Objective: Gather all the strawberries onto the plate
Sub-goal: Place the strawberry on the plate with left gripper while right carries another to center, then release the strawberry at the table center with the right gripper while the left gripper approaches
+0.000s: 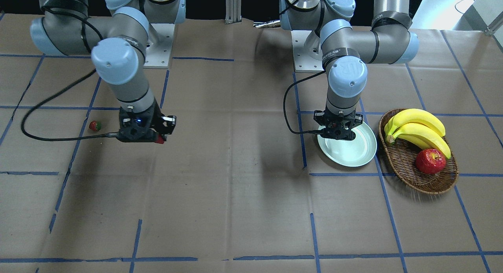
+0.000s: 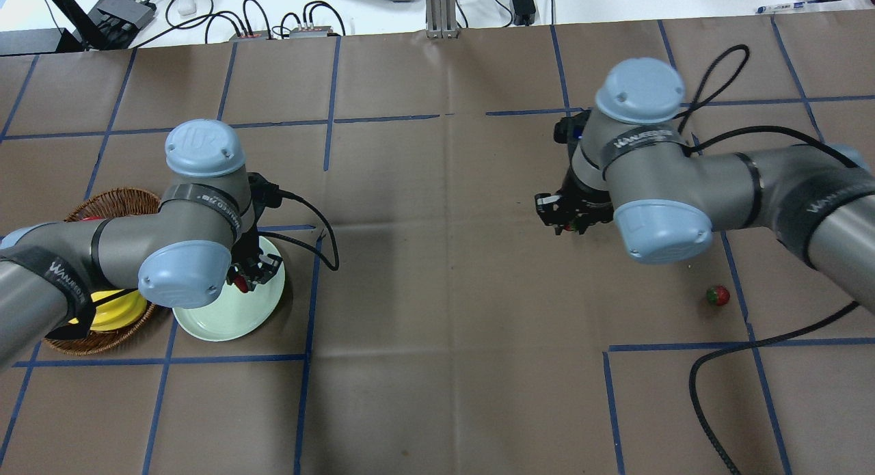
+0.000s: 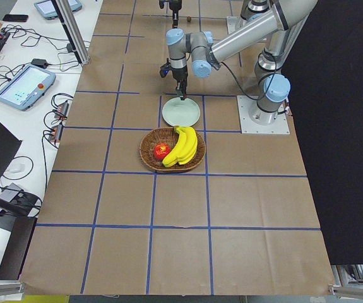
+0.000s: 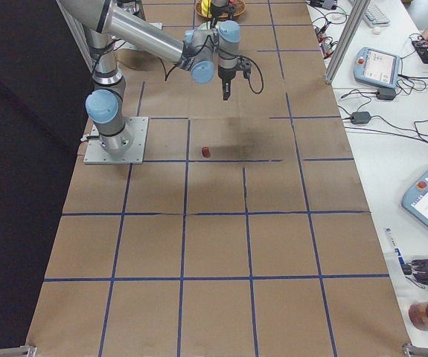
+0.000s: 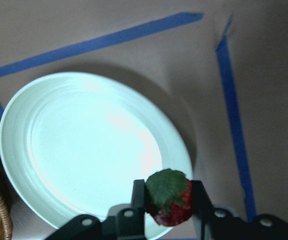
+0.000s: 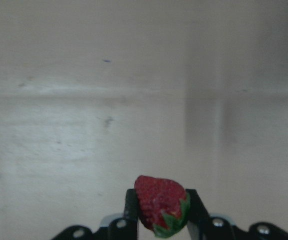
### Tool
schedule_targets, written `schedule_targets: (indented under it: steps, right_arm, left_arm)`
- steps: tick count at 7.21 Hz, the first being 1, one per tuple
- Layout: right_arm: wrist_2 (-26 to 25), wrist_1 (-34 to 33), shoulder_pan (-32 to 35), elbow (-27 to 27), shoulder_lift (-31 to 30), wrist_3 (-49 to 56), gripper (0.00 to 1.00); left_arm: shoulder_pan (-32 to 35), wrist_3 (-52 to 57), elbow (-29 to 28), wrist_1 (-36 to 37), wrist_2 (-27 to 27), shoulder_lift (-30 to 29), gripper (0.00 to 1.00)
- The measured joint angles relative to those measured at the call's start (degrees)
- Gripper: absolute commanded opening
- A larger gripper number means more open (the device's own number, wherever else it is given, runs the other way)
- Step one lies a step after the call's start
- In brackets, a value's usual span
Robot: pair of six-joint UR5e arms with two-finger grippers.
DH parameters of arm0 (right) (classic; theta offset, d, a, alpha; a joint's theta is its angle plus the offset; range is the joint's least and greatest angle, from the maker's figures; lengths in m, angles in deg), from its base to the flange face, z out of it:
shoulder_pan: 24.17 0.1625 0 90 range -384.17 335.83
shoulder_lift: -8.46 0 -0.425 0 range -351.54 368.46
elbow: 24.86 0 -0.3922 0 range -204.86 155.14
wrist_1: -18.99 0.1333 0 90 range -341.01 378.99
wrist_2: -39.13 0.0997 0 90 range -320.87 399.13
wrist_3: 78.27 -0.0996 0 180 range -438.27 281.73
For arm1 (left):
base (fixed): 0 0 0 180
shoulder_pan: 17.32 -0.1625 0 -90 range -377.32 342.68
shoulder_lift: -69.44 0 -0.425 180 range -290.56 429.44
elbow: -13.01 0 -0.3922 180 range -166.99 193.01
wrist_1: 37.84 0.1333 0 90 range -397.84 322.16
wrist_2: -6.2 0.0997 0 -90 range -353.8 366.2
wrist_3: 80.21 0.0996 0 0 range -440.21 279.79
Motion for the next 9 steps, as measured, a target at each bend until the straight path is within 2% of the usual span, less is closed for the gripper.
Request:
schedule_targets:
  steps: [1, 2, 3, 4, 5, 6, 7, 9]
  right_arm:
    - [0.64, -0.23, 5.47, -4.46, 4.43, -6.65, 0.05]
    - [1.17, -0.35, 9.67, -8.78, 8.86, -12.05, 0.05]
    - [1.36, -0.48, 12.13, -12.36, 13.06, -15.78, 0.05]
    - [1.40, -1.44, 13.19, -14.43, 16.62, -17.54, 0.05]
    - [1.45, -2.89, 13.55, -15.30, 18.80, -18.13, 0.15]
    - [1.50, -3.63, 13.69, -15.71, 19.87, -18.32, 0.90]
    - [1.50, -3.90, 13.71, -15.86, 20.48, -18.40, 1.00]
    - [1.80, -3.39, 12.95, -16.12, 19.86, -18.40, 1.00]
  left_arm:
    - [-2.66, 3.91, 2.11, 3.72, 0.24, -0.69, 0.27]
    - [-4.48, 7.32, 3.57, 7.45, 0.23, -1.97, 0.76]
    - [-5.37, 9.39, 4.18, 9.83, -0.02, -3.14, 0.96]
    - [-5.73, 10.26, 4.33, 10.78, -0.39, -3.70, 0.96]
    - [-5.91, 10.56, 4.32, 11.03, -0.66, -3.86, 0.96]
    - [-5.99, 10.66, 4.24, 11.06, -2.01, -3.83, 0.96]
    - [-5.96, 10.61, 4.15, 11.01, -5.33, -3.59, 0.96]
    - [-5.72, 9.48, 3.91, 10.86, -14.06, -3.05, 0.99]
